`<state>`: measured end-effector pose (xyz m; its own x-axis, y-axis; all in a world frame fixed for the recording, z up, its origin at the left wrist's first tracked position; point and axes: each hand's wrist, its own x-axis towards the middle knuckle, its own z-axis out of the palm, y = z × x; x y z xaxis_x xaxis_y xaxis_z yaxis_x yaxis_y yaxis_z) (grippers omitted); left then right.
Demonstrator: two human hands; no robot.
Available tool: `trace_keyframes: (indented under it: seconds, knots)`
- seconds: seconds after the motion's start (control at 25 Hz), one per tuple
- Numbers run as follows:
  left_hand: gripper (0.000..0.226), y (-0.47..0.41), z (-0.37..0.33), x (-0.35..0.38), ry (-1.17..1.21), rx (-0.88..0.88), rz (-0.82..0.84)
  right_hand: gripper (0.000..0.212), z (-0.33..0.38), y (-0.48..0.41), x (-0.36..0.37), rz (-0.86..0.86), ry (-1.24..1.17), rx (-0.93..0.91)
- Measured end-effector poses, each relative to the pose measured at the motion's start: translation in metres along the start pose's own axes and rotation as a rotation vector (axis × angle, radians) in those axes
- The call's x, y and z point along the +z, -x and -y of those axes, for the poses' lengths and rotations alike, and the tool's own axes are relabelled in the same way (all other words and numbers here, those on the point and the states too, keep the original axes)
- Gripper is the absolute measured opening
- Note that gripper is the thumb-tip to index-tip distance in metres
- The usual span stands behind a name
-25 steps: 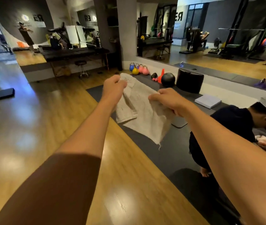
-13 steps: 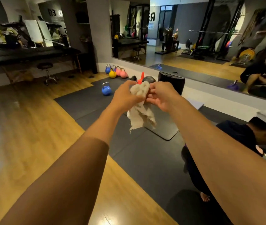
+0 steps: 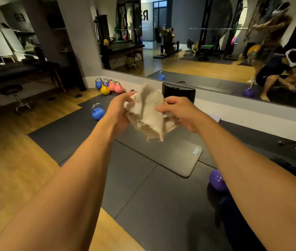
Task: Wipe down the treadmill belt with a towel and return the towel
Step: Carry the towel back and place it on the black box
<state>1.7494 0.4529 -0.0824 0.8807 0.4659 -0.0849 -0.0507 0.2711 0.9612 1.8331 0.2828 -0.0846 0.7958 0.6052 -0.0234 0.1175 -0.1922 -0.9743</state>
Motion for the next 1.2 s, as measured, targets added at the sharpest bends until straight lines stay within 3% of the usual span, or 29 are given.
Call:
trace_keyframes:
  seconds: [0.12, 0.2, 0.28, 0.52, 0.68, 0.84, 1.0, 1.2]
  knots:
    - [0.048, -0.082, -0.012, 0.001, -0.27, 0.094, -0.001, 0.02, 0.009, -0.084, -0.014, -0.025, 0.095, -0.081]
    - [0.037, -0.135, -0.02, 0.008, -0.426, 0.131, 0.0, 0.02, 0.012, -0.138, -0.023, -0.033, 0.141, -0.129]
    - [0.023, -0.204, -0.023, 0.01, -0.435, 0.143, 0.018, 0.022, 0.008, -0.2, -0.034, -0.094, 0.129, -0.172]
    - [0.023, -0.393, -0.038, 0.022, -0.264, 0.177, 0.086, 0.023, 0.001, -0.367, -0.078, -0.453, 0.195, -0.213]
    - [0.009, -0.518, -0.047, 0.053, -0.322, 0.227, 0.105, 0.01, 0.004, -0.47, -0.121, -0.497, 0.145, -0.17]
    - [0.003, -0.635, -0.039, 0.088, -0.312, 0.208, 0.111, 0.019, -0.007, -0.567, -0.169, -0.566, -0.028, -0.141]
    - [0.007, -0.743, -0.034, 0.126, -0.394, 0.195, 0.138, 0.017, -0.026, -0.67, -0.221, -0.625, -0.057, -0.125]
    - [0.011, -0.87, -0.046, 0.164, -0.504, 0.324, 0.104, 0.015, -0.023, -0.792, -0.276, -0.646, -0.041, -0.137]
